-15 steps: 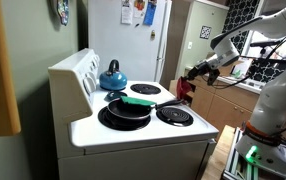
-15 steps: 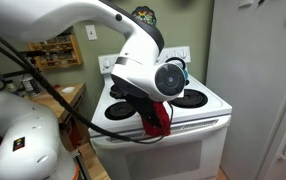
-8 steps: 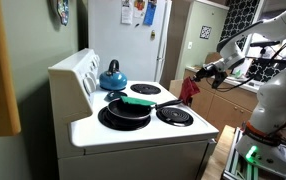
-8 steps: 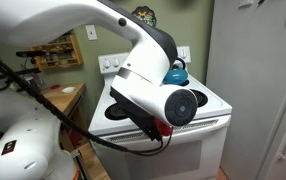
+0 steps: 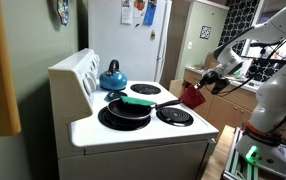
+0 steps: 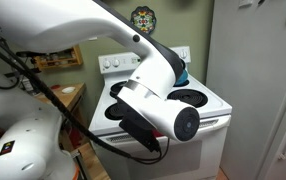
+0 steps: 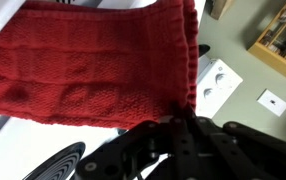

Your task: Fold the towel over the oven door handle

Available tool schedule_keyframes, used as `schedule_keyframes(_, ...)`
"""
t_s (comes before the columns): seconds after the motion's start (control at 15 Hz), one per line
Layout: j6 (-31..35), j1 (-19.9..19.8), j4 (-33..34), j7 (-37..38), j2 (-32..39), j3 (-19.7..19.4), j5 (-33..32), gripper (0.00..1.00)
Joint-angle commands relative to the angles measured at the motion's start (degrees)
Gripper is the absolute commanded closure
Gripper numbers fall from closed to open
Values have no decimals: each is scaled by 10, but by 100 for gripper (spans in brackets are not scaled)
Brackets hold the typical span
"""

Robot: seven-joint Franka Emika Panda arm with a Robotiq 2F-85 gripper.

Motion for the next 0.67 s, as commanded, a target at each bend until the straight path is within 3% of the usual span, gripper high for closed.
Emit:
schedule_keyframes(0.0,-18,-15,15,-39,43,-1,-28,99)
schedule_keyframes(0.27,24,-35,13,-19,68,-2,-44,99)
schedule_keyframes(0.47,97,-39,13,18,94,10,-31,99)
schedule_keyframes(0.53,61,-35,8,-2,73,3,-32,96)
schedule_keyframes(0.6,79,-35,8,4,80,4,-32,96)
